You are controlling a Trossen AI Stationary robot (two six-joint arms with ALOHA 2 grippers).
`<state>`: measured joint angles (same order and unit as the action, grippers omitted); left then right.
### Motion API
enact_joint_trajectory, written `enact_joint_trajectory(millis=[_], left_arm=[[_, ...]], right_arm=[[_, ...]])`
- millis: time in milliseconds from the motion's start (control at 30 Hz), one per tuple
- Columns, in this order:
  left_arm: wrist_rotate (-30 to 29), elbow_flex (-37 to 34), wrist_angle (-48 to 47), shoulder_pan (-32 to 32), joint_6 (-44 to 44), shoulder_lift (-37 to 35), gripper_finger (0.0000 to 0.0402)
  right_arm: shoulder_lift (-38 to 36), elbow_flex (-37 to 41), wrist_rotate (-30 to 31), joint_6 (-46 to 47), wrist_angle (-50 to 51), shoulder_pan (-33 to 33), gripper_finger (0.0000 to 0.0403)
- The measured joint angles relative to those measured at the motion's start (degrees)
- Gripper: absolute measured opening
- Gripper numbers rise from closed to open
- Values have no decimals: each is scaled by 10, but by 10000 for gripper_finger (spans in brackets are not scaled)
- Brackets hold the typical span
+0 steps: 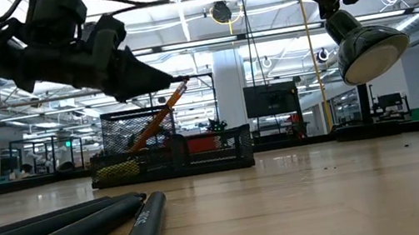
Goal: Pick and place office supplies into organizer
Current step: Put the black pen into the black desk organizer
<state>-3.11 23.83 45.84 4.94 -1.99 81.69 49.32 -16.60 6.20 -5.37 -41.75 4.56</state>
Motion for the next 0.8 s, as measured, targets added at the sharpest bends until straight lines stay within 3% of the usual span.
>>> enact_joint_trajectory(millis=[200,300,367,533,633,800], left_arm=[[-2,31,-5,-47,18,-28,151],[-23,77,-107,-103,20,-37,139],[-68,119,-207,-156,22,-35,126],[-162,195,-346,-287,-49,30,90],[-172,220,-333,-347,-91,78,70],[-251,248,-344,-409,-212,145,38]], right_arm=[[0,0,0,0,4,0,0],[0,0,0,0,4,0,0],[0,0,0,0,5,0,0],[0,0,0,0,9,0,0],[0,0,0,1,9,0,0],[0,0,0,1,9,0,0]])
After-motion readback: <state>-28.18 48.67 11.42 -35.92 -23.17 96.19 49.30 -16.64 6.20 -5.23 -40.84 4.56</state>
